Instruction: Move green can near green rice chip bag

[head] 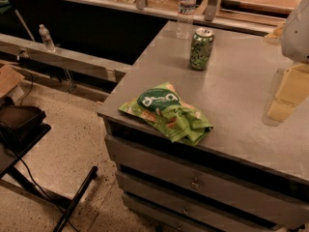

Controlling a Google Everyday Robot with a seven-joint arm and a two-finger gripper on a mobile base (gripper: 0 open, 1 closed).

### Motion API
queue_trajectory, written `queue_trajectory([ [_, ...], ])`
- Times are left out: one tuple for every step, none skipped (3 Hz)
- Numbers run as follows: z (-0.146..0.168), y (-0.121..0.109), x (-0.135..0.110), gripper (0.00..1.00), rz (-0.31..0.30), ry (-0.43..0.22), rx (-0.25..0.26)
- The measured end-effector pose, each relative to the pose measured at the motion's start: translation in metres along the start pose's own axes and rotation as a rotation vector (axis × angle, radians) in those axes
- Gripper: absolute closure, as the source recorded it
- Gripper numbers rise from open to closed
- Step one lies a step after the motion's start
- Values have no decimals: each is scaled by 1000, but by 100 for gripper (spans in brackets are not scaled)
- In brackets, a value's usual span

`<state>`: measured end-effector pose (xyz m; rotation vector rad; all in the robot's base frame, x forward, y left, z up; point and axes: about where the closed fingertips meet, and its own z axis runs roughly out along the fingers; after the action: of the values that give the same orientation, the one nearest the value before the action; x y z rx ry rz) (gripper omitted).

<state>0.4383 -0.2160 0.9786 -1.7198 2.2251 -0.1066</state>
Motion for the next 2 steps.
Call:
queue_trajectory([
  [0, 0, 0, 0, 0, 0, 0],
  [1, -13, -2, 0, -6, -23, 11],
])
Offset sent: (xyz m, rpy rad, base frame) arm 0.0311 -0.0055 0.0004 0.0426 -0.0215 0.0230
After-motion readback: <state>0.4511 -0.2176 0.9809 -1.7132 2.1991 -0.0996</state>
